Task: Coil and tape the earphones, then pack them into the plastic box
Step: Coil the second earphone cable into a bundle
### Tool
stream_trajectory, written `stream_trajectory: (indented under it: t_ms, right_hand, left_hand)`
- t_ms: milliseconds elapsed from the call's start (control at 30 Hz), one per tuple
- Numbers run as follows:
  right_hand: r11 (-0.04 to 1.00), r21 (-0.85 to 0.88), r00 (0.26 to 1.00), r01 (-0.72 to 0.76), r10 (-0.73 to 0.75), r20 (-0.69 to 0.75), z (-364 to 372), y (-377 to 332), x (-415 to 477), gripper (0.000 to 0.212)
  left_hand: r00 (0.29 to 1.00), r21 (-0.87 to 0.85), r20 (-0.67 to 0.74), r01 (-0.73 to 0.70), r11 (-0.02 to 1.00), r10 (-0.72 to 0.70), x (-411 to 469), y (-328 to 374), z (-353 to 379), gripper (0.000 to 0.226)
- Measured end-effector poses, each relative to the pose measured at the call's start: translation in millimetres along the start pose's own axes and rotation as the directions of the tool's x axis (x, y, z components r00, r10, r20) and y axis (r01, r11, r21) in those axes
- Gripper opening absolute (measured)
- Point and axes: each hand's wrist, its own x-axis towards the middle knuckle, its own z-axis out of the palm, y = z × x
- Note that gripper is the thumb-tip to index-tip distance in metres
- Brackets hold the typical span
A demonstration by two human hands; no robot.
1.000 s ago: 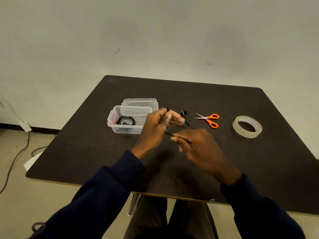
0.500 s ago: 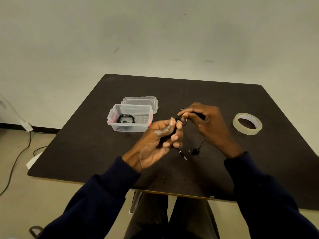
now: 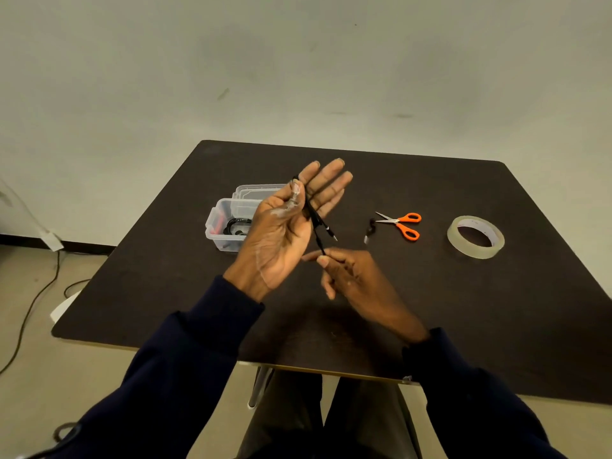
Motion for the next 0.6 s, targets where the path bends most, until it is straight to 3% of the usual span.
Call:
stream_trajectory:
  t_ms: [67,133,233,300,367,467,600]
  right_hand:
    - [0.992,-0.120,0.999,0.023,-0.018,0.044,1.0,-3.6,-8.4,0.028]
    - [0.964,-0.256,0.995,0.073,-0.051,0.090,-3.0,-9.6,-14.9,0.028]
    - [0.848,-0.507,0.986,0.151,-0.097,0.132,-16.7,-17.8,-15.2,0.032]
    - [0.781,-0.595,0.981,0.191,-0.134,0.139,-28.3,-24.5,-12.4,0.020]
    - [0.775,-0.595,0.977,0.211,-0.172,0.124,-40.6,-31.7,-9.5,0.017]
    - [0.819,-0.545,0.984,0.180,-0.147,0.103,-54.5,-39.0,-5.7,0.020]
    - [0.793,-0.583,0.983,0.176,-0.172,0.064,-66.3,-40.9,1.4,0.016]
  left_hand:
    - [0.998,0.100,-0.044,-0.031,0.994,0.036,4.6,-3.8,-8.9,0.033]
    - [0.994,0.306,-0.084,-0.043,0.951,0.072,6.0,-11.8,-15.9,0.034]
    - [0.992,0.660,-0.085,-0.011,0.751,0.089,1.7,-27.5,-26.7,0.034]
    - [0.996,0.789,-0.067,0.015,0.615,0.061,-3.1,-34.8,-33.1,0.034]
    - [0.997,0.844,-0.071,0.048,0.535,0.023,-6.8,-38.5,-35.4,0.033]
    - [0.992,0.842,-0.092,0.122,0.526,-0.082,-11.9,-38.7,-33.8,0.034]
    - [0.972,0.840,-0.106,0.201,0.504,-0.211,-17.1,-34.8,-31.4,0.047]
